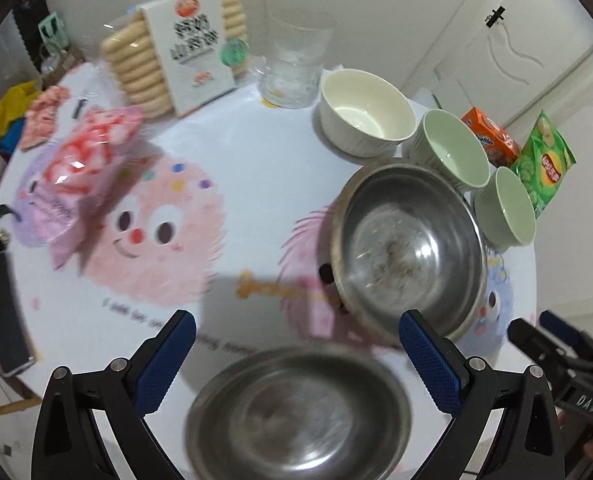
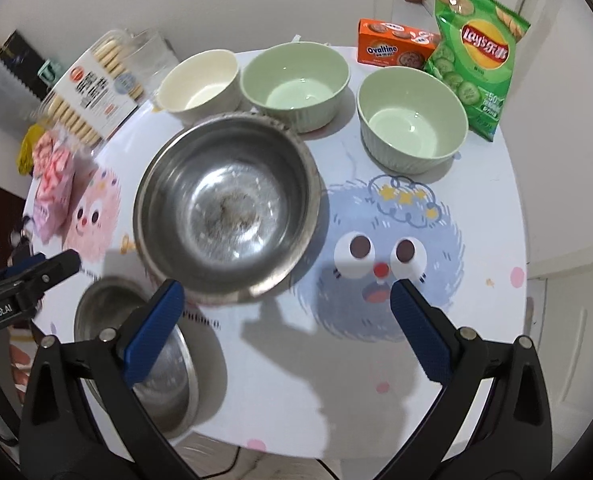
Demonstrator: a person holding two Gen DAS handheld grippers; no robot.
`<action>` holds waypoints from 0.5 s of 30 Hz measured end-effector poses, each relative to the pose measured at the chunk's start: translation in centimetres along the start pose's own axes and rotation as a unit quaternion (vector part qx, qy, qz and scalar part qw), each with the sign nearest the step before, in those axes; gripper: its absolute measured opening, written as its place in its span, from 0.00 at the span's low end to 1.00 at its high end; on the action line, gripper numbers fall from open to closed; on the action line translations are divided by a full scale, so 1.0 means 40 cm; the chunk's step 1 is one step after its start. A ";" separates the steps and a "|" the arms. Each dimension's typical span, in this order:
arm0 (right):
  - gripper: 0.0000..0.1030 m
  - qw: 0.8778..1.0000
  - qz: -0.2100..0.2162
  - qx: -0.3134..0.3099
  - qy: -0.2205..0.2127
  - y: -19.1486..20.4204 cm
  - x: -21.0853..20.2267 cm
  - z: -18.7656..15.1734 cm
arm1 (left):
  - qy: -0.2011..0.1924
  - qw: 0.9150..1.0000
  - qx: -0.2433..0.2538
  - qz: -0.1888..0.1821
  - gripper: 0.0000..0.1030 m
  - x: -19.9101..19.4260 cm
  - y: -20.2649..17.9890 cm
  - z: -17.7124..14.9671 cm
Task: Organize plates and bowls
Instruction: 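Grasp the rim of the steel bowl with dark debris with both grippers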
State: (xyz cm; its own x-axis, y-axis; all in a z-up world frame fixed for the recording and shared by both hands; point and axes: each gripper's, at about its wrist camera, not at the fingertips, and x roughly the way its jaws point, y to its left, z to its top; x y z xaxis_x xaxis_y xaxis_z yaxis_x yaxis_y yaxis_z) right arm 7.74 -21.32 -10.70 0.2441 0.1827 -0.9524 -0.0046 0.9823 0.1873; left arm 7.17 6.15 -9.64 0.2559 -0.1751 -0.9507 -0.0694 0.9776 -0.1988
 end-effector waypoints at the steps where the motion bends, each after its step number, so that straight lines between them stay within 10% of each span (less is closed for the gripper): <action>1: 1.00 1.000 0.002 0.005 0.003 -0.005 0.008 0.007 | 0.006 1.000 -0.002 -0.003 1.00 0.015 -0.005 0.013; 15: 0.98 0.998 0.010 0.051 0.048 -0.035 0.131 0.091 | 0.051 0.999 -0.001 0.006 0.98 0.150 -0.051 0.097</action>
State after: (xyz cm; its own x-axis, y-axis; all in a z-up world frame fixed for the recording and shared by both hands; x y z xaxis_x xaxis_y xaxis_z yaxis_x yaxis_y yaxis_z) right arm 12.56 -21.90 -15.09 0.1513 0.2106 -0.9658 0.0904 0.9700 0.2257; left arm 12.60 3.54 -14.03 0.1546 -0.1751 -0.9723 -0.0736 0.9794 -0.1881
